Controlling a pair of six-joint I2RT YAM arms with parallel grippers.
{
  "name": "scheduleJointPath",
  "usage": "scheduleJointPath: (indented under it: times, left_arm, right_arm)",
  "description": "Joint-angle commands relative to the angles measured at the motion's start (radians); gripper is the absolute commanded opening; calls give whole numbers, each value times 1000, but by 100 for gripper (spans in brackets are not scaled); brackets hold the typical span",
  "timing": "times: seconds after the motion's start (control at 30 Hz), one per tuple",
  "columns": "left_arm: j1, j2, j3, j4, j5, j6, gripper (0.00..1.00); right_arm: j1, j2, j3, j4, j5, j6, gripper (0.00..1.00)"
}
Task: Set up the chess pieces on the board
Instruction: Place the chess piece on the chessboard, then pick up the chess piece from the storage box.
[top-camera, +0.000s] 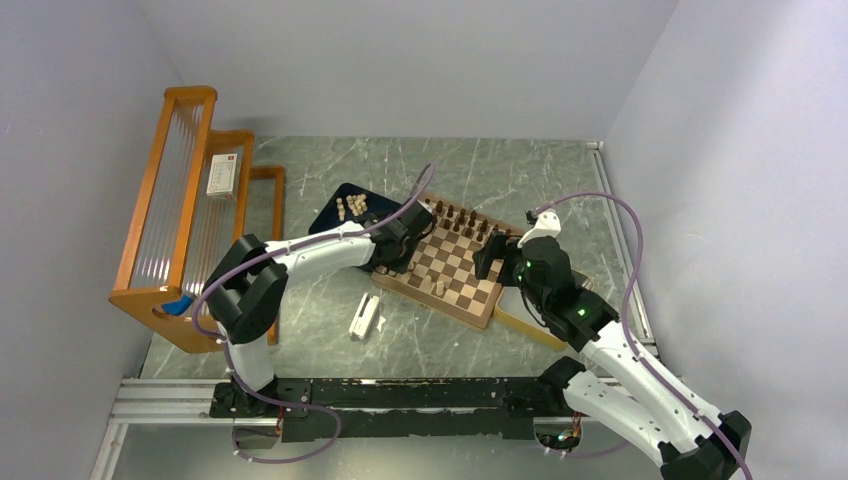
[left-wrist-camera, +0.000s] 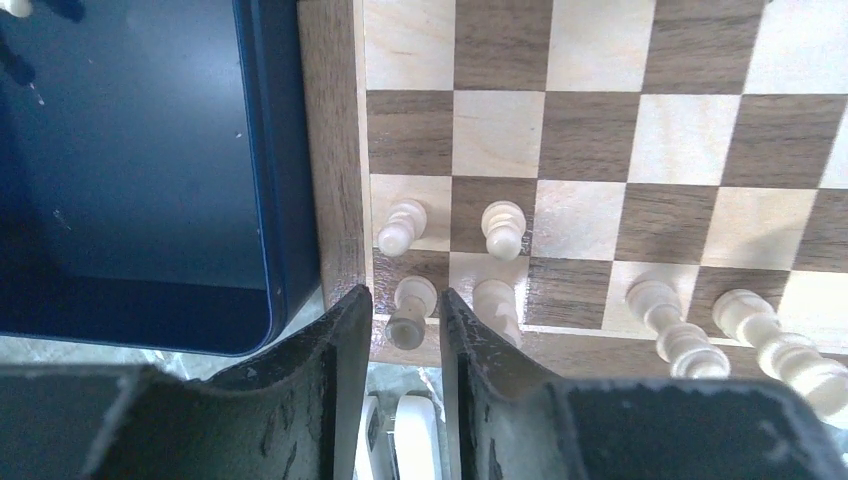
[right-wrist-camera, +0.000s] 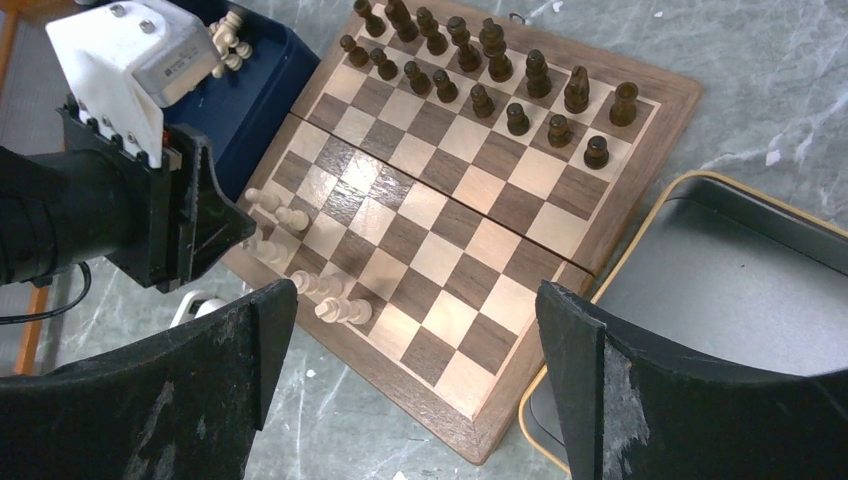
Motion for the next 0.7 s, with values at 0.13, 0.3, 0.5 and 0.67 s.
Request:
scheduleJointPath:
  times: [0.13, 0.3, 0.5, 0.67]
  left_arm:
    - [2, -62, 125, -51, 17, -17, 35]
    - [19, -34, 224, -83, -9, -2, 35]
    - [165, -14, 319, -76, 50, 48, 34]
    - [332, 17, 350, -14, 88, 82, 32]
  right_arm:
    - [4, -34, 5, 13, 7, -8, 94]
    - [4, -24, 1, 11, 13, 2, 94]
    - [4, -36, -11, 31, -7, 6, 94]
    - [5, -47, -17, 43, -11, 7, 94]
